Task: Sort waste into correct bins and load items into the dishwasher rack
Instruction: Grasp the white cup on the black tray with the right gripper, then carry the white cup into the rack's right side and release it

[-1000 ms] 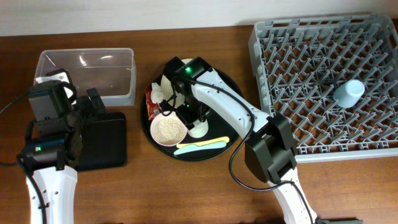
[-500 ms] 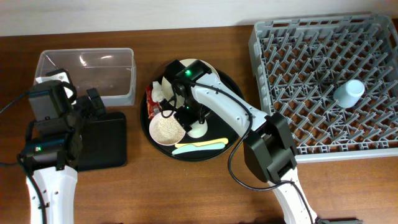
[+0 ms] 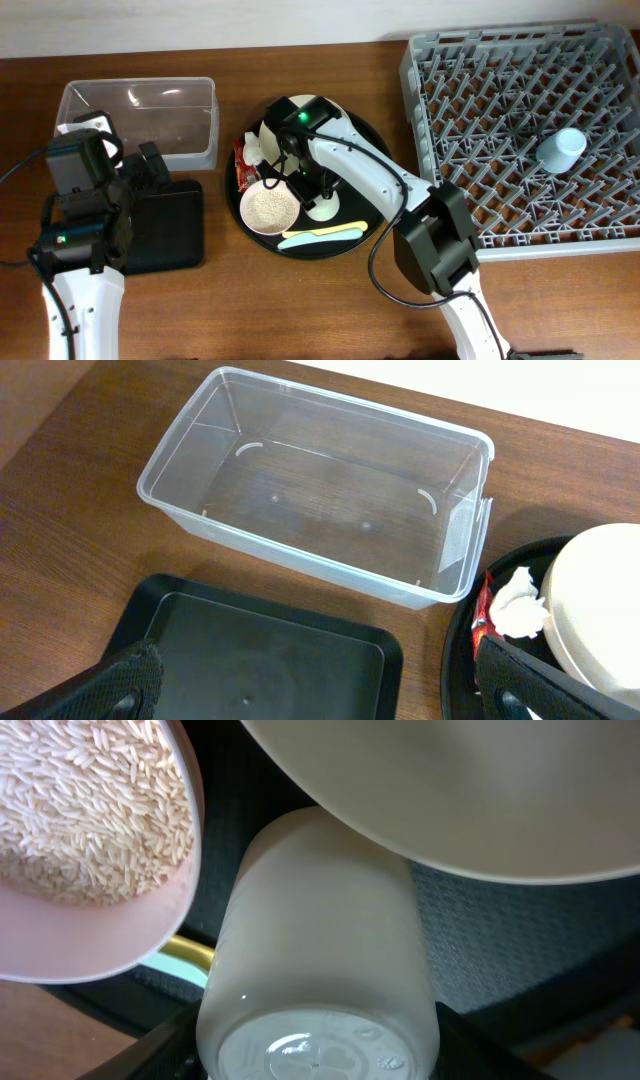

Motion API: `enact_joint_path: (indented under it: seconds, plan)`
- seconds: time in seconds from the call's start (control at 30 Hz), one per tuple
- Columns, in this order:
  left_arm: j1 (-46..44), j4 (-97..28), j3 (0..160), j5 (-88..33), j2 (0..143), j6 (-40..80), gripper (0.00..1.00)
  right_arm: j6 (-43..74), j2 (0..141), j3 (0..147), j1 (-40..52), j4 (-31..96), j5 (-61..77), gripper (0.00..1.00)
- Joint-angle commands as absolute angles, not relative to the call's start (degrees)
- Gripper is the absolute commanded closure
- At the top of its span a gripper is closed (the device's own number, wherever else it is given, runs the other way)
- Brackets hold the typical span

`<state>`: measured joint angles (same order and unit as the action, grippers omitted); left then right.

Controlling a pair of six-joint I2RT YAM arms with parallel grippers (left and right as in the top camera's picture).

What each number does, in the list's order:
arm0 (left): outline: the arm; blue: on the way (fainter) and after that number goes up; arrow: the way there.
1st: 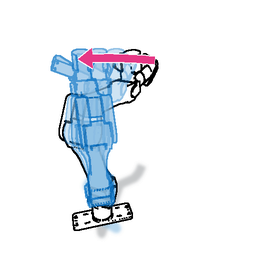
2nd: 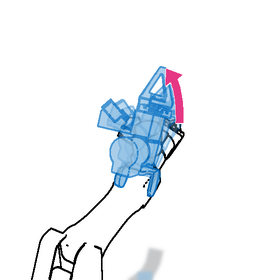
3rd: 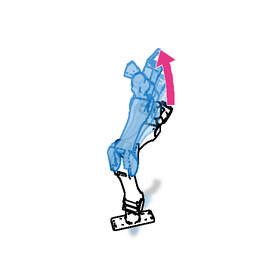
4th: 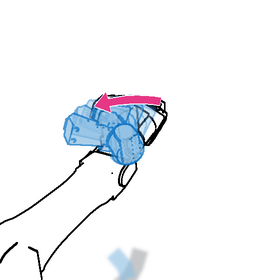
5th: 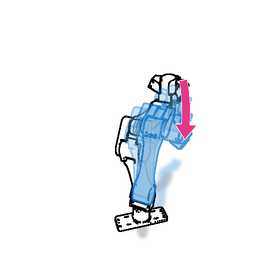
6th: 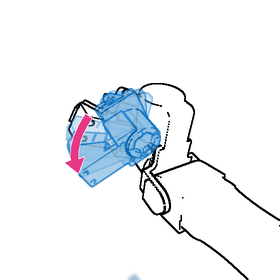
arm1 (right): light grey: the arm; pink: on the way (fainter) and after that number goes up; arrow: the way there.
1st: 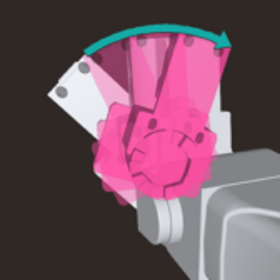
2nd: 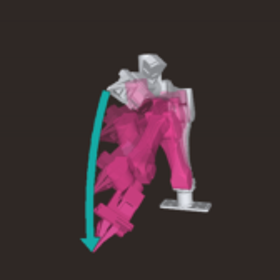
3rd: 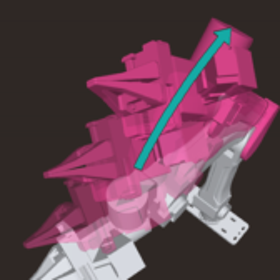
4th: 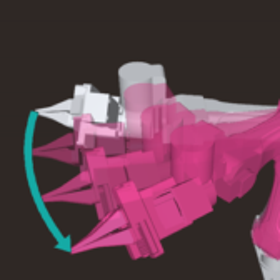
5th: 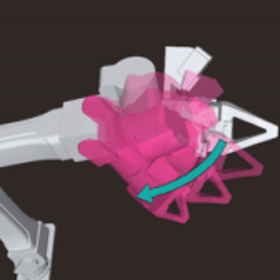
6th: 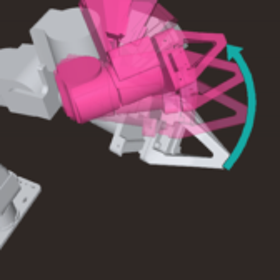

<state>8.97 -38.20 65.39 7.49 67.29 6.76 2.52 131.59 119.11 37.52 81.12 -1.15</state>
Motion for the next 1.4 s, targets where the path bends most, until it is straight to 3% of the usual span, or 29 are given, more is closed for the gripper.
enact_joint_path:
  seconds: [0.0, 0.3, 0.93, 1.37]
  plan:
    - [9.2, -38.3, 66.3, 6.9, 67.2, 7.5, 0.00, 2.4, 125.5, 119.2, 36.1, 82.8, -3.7, 0.33]
    - [9.2, -38.3, 66.3, 6.9, 67.2, 7.5, 0.00, 3.8, 117.5, 119.2, 24.5, 85.1, -3.7, 0.33]
    - [9.2, -38.3, 66.3, 6.9, 67.2, 7.5, 0.00, 5.0, 105.3, 119.2, -17.0, 83.0, -3.7, 0.34]
    - [9.2, -38.3, 66.3, 6.9, 67.2, 7.5, 0.00, 5.5, 105.4, 119.2, -32.7, 77.8, -1.8, 0.33]
